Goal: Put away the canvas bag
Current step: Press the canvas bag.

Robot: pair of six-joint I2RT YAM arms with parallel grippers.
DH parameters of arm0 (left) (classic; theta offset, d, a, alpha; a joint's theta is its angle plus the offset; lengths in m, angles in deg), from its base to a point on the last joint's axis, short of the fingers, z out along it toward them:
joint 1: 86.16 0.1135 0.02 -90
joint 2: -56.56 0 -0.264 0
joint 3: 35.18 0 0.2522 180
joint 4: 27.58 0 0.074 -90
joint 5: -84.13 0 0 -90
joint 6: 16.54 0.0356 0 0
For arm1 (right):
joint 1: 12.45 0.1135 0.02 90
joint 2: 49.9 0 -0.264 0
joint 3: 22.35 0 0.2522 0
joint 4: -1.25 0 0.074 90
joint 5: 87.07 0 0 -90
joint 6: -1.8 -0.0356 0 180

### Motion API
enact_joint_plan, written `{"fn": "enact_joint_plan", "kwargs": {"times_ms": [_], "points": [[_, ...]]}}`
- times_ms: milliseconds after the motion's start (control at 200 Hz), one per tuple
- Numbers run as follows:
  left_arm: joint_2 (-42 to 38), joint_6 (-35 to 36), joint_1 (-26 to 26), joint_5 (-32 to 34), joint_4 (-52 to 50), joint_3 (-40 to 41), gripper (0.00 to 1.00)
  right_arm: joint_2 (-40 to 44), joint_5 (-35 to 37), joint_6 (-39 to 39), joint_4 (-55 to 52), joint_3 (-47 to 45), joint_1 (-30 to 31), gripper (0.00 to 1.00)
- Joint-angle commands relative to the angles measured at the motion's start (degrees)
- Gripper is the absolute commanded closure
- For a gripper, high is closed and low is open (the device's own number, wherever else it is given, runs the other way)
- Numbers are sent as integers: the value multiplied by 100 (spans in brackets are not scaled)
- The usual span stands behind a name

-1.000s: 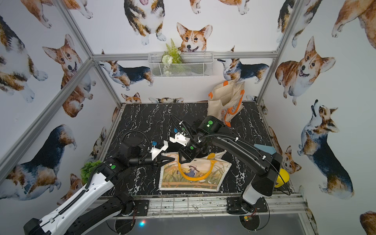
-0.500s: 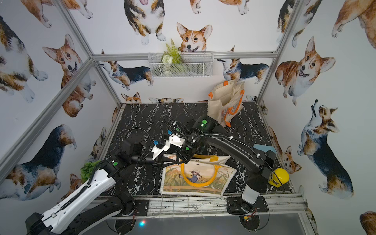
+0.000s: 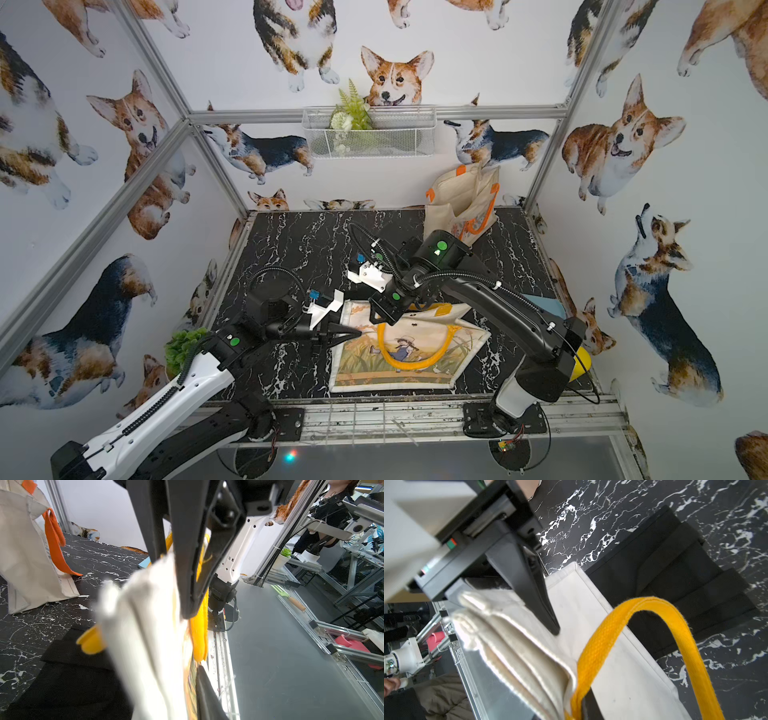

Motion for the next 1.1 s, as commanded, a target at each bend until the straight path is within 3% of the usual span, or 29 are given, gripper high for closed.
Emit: {"fn": "enact_joint_plan", "kwargs": {"times_ms": [0, 115, 180, 301, 491, 681, 731, 801, 897, 957, 1097], "points": [[-67, 47, -1, -160, 9, 17, 100, 155, -34, -81, 142, -77, -94, 100], [-111, 93, -3, -167, -33, -28, 100, 172, -393, 17, 107, -139, -99, 100], [-105, 103, -2, -267, -17, -68, 100, 152, -540, 38, 89, -158, -78, 82], [-16, 80, -17, -571, 45, -151, 100, 94, -638, 136, 59, -85, 51, 65], [150, 41, -147, -821, 108, -327, 100, -181, -781, 252, -30, 238, 223, 61], [239, 31, -195, -862, 84, -461, 100, -476, -873, 309, -156, 505, 357, 65], [239, 32, -191, -841, 73, -481, 100, -517, -901, 317, -170, 535, 375, 75], [242, 27, -197, -790, 40, -494, 100, -558, -937, 308, -207, 565, 377, 99], [239, 24, -196, -671, -2, -475, 100, -551, -877, 279, -257, 589, 370, 100], [217, -37, -196, -542, -9, -439, 80, -509, -822, 236, -275, 611, 381, 100], [186, -210, -198, -491, 119, -337, 67, -427, -581, 140, -420, 817, 376, 100]]}}
